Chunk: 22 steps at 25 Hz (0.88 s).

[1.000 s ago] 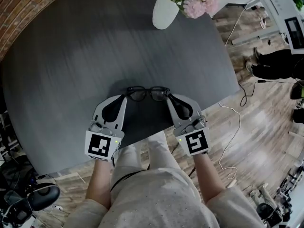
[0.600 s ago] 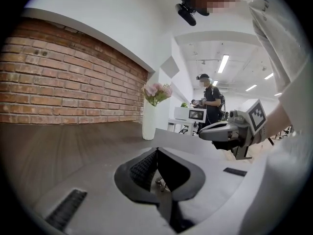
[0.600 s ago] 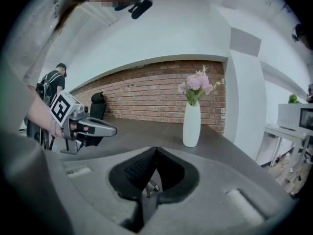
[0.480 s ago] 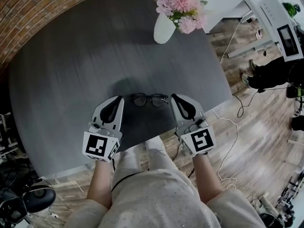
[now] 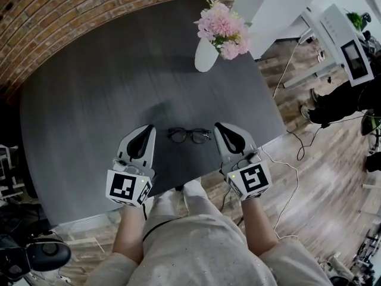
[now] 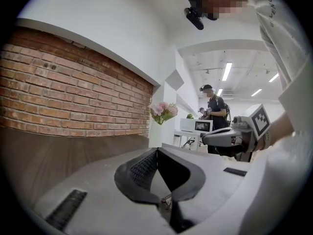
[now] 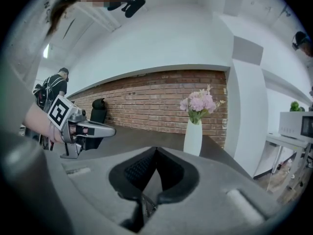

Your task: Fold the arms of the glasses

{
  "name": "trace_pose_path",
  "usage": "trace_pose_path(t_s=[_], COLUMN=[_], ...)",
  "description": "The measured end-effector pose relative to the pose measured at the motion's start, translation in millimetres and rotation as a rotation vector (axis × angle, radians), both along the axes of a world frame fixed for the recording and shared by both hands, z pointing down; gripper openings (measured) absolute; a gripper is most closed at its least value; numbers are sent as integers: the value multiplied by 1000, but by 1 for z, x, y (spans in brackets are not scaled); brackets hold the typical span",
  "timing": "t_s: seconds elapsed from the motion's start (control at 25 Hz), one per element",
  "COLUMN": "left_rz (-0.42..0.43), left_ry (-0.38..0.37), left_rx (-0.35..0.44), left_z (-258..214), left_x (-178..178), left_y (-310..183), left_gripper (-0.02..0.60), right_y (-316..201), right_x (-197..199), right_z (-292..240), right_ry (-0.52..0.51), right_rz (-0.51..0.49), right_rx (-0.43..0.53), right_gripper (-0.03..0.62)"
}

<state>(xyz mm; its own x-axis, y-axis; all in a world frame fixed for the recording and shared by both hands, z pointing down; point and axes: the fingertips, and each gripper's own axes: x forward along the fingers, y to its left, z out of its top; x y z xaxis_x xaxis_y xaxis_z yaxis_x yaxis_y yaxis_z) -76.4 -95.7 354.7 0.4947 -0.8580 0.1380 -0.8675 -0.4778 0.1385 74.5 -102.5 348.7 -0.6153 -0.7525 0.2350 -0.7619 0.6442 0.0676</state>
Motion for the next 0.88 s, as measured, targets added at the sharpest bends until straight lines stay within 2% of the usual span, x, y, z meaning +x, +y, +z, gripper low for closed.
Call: trace_pose_path(t_s=[0.88], left_rz=[-12], left_ry=[27], left_rx=[98], left_z=[-57], left_x=[-7], left_y=[2], left_gripper=[-2], right_y=[8], right_x=[7], right_z=[-56], right_ry=[-27], right_rz=[31], right_rx=[88], right_gripper=[-2])
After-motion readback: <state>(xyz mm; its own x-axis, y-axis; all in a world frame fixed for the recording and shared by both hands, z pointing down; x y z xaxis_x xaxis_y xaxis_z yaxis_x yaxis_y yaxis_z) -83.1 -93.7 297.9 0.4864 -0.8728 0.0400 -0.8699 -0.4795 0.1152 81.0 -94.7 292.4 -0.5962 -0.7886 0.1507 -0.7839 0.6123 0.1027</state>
